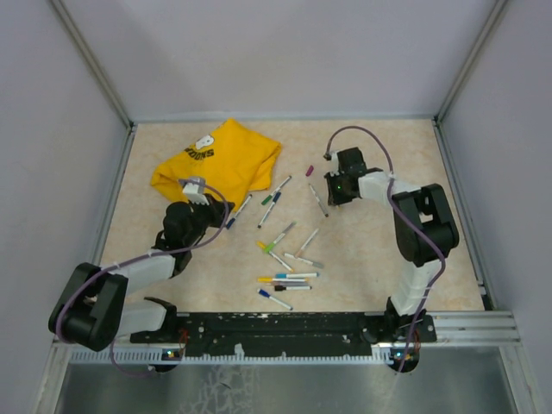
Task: Open the pen caps
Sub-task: Place the pen at the center of the board.
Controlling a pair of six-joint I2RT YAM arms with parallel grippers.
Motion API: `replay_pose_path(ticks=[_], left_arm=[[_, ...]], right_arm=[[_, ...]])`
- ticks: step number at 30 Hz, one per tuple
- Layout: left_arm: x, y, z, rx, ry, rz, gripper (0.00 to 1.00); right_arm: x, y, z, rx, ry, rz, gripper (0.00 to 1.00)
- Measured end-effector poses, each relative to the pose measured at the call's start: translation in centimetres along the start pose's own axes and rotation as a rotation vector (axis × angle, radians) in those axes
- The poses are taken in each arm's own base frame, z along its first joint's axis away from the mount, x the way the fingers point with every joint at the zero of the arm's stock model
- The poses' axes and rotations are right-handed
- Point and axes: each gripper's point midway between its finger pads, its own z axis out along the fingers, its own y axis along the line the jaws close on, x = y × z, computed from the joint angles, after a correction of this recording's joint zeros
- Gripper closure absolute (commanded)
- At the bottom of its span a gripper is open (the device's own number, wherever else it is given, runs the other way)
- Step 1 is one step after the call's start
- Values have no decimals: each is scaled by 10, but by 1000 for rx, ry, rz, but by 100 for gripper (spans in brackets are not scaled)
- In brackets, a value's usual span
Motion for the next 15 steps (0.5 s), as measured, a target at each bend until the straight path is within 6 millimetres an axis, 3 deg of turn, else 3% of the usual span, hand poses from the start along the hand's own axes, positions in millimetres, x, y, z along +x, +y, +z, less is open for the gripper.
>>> replay_pose_path(ticks=[7, 8, 15], left_arm=[[4, -9, 1, 14, 7, 12, 100], [4, -9, 1, 14, 7, 14, 100], [5, -11, 1, 8, 4, 28, 100]], right_arm=[[-2, 1, 2, -8, 7, 3, 98], [-1, 0, 2, -10, 8, 4, 93], [-2, 1, 2, -18, 17, 7, 86]])
